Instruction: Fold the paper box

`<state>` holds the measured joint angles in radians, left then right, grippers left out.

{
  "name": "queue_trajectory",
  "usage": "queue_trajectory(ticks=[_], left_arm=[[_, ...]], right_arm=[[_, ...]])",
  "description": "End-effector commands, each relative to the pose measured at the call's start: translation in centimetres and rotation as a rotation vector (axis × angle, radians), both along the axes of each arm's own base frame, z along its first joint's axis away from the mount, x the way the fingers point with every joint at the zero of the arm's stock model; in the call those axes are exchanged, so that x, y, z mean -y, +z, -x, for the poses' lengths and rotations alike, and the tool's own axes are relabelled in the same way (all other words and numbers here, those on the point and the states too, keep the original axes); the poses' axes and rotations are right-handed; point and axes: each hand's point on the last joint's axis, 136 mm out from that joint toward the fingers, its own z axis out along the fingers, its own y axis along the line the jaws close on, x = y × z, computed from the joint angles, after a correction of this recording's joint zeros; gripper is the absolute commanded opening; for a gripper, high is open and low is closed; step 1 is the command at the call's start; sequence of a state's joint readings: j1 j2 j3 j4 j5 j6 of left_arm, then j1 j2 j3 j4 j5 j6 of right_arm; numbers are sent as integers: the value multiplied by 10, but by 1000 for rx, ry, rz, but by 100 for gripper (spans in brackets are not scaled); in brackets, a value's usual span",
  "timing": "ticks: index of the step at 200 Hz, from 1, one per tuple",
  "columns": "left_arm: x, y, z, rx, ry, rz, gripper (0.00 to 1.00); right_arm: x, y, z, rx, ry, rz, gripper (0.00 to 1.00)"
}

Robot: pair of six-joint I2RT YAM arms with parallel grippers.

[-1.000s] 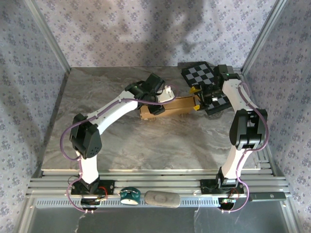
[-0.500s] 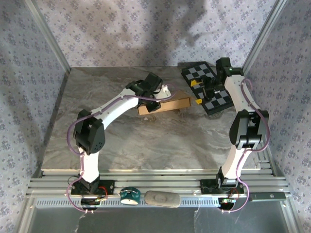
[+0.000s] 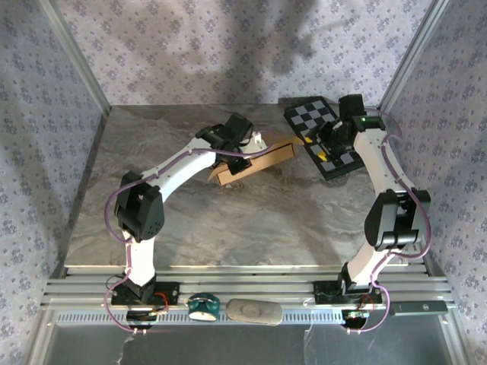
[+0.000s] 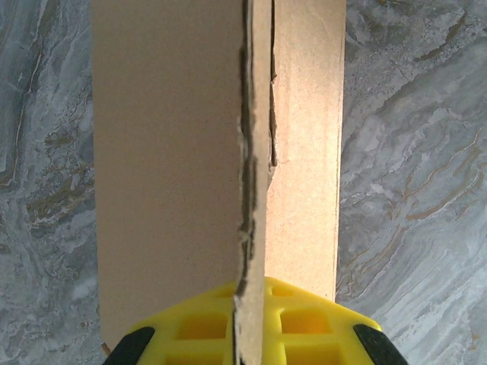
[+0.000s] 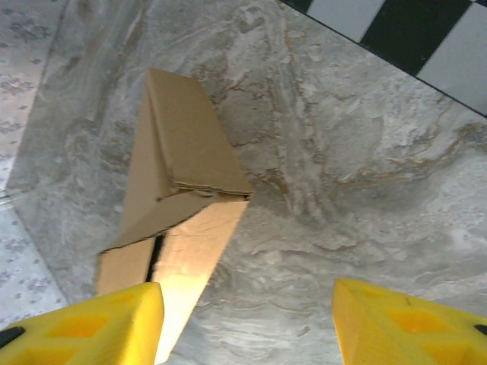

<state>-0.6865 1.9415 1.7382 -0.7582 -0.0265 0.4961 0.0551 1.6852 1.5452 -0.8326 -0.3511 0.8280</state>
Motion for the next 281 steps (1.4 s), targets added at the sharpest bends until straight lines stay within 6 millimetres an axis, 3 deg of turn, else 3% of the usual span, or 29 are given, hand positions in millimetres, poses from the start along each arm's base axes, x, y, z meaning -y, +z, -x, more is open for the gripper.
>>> queue_trajectory(ticks=[1,31,65,82,97,121,135,155,170,181,232,265,268,281], left_arm=[[0,-4,4,-32,2,17,0],[-1,-1,4,-36,5,26,0],[0,-2,5,-40,4,29,0],[0,-1,4,-39,3,31,0],[-1,-1,4,-39,6,32,0],[-1,-1,4,-39,5,32,0],[-1,0,4,-39,5,33,0],[-1,0,3,-38,7,36,0],[-1,0,3,-40,6,37,0],[-1,0,4,-41,6,36,0],[0,1,4,-47,5,43,0],[1,6,9,-55,-2,62,0],[1,5,9,-58,-2,62,0],[1,6,11,-63,-2,67,0]], right_arm=[[10,-23,-1,-31,-34,-18,64],[1,-23,-16,-37,-75,-126,73],[1,13,-46,146,-43,-106,74],[7,43,-57,345,43,36,72],[7,62,-56,506,181,236,72],[10,74,-49,663,353,402,73],[28,62,-48,595,298,392,74],[49,12,-41,298,75,125,65],[38,-27,-26,101,-45,-48,53],[24,-44,-18,49,-94,-118,47],[-36,-89,-3,-89,-136,-220,25],[-48,-96,-11,-94,-142,-262,23],[-47,-107,-5,-120,-148,-264,23],[-50,-109,-6,-113,-168,-294,21]])
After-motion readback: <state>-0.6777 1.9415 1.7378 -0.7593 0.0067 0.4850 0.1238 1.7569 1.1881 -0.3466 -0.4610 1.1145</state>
